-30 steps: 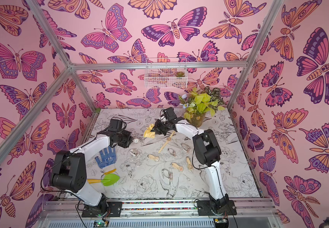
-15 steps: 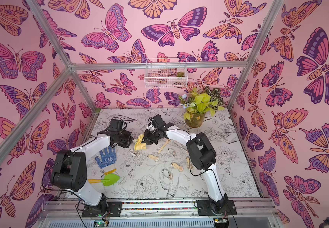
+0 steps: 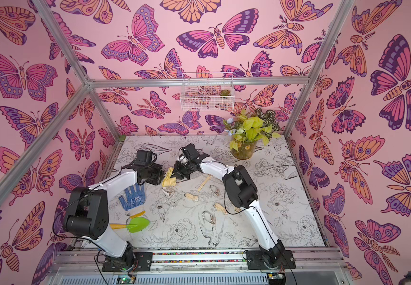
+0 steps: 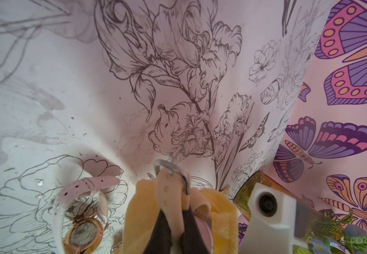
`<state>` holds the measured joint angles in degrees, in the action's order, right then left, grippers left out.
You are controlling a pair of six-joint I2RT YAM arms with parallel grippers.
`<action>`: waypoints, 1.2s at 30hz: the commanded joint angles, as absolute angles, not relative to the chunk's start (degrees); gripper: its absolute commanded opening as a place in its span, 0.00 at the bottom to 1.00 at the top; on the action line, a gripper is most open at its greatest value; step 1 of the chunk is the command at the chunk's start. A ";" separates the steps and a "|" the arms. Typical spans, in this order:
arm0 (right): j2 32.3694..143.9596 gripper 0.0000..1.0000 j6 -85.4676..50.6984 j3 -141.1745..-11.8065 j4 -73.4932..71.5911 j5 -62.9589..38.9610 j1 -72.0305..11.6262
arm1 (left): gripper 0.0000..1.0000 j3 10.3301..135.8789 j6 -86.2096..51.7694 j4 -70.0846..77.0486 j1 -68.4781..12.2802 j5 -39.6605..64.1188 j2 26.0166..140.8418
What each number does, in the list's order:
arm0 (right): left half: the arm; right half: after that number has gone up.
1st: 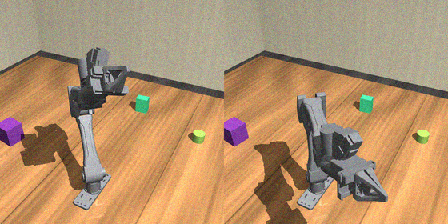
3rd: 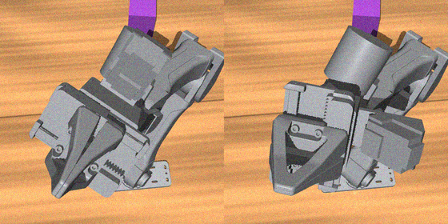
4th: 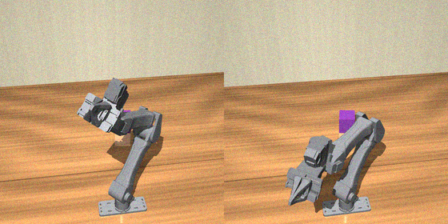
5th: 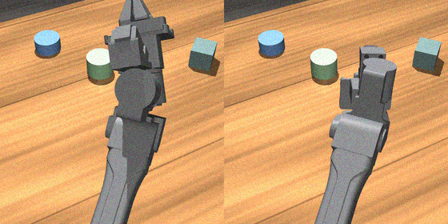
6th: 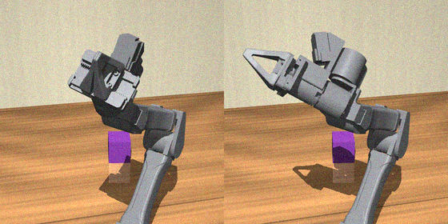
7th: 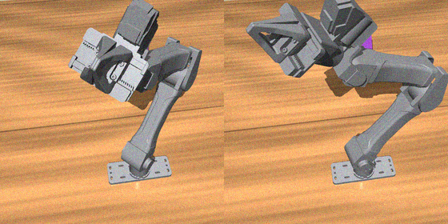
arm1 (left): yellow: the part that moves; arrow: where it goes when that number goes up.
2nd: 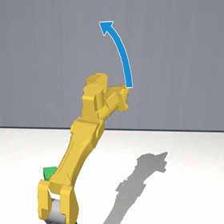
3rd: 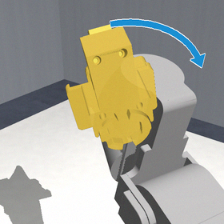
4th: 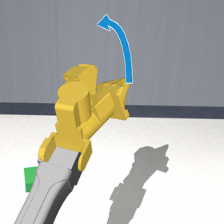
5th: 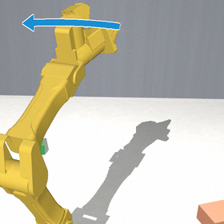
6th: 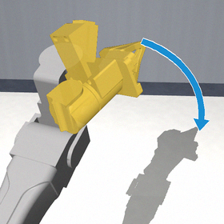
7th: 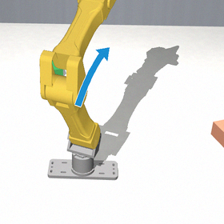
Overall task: Wipe the watch dial
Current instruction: Wipe the dirt from the watch dial.
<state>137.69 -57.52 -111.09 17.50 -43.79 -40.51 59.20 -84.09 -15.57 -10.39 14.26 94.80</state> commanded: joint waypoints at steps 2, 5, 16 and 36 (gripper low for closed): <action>139.72 0.00 -59.22 -115.03 15.70 -42.68 -41.40 | 0.00 57.48 -86.78 -12.57 -11.69 20.12 93.14; 139.76 0.00 -59.52 -115.16 16.15 -41.89 -40.47 | 0.00 57.83 -86.84 -12.32 -11.61 20.19 92.70; 131.96 0.00 -59.39 -107.73 13.89 -39.94 -31.25 | 0.00 56.96 -86.67 -12.37 -9.67 20.84 91.45; 123.32 0.00 -56.09 -98.01 13.53 -39.37 -30.53 | 0.00 56.78 -85.31 -12.14 -9.05 20.48 93.34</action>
<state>125.99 -57.01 -98.15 14.17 -39.77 -30.48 57.80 -86.35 -11.92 -9.39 20.18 92.49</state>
